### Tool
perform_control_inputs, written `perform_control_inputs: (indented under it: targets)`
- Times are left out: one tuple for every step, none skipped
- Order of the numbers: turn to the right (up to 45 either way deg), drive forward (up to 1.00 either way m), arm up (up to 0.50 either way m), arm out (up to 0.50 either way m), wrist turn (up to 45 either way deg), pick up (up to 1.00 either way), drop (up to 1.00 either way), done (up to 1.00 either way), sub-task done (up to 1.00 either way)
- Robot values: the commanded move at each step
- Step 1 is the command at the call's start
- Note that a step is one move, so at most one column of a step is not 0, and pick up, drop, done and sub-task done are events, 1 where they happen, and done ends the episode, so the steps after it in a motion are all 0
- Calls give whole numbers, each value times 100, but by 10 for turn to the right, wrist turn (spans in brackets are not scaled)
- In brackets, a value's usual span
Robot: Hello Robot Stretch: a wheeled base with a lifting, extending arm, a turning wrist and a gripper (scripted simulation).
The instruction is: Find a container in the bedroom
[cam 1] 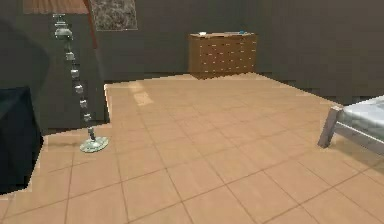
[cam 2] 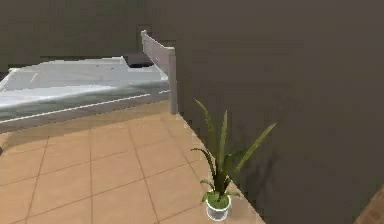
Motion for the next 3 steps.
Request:
perform_control_inputs:
  targets:
    - [0,100,0,0,0,0,0,0,0]
    - [0,100,0,0,0,0,0,0,0]
    - [0,100,0,0,0,0,0,0,0]
